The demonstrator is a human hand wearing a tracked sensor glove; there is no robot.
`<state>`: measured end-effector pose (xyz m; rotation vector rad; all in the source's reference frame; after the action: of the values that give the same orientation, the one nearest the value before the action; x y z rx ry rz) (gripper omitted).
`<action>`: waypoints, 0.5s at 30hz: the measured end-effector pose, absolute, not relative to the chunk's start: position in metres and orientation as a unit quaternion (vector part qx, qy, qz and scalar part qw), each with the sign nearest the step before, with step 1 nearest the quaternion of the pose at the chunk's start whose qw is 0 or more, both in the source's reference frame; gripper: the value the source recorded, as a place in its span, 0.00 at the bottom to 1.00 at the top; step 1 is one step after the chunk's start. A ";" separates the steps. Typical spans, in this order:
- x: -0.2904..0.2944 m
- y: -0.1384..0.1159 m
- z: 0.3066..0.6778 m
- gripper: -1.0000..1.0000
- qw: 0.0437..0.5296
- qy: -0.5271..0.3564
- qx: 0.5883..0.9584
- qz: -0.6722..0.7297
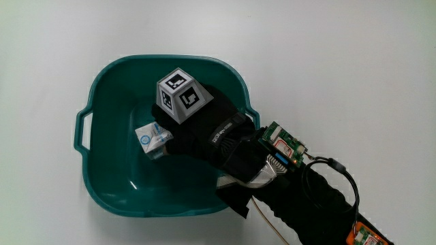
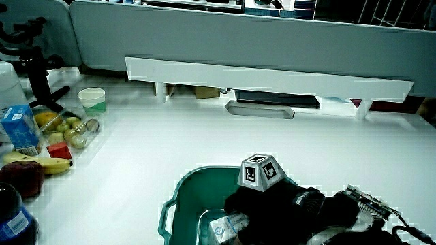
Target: Place milk
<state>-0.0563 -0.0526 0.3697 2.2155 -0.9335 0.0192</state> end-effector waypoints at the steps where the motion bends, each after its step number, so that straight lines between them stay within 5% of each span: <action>1: -0.056 -0.052 0.371 0.39 0.360 -0.363 0.859 0.007; 9: -0.047 -0.051 0.364 0.17 0.365 -0.361 0.858 0.014; 14: -0.030 -0.042 0.345 0.03 0.267 -0.338 0.902 0.013; 15: -0.027 -0.037 0.338 0.00 0.300 -0.367 0.880 0.031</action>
<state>-0.0272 -0.0370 0.3377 2.3363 -0.9734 0.0826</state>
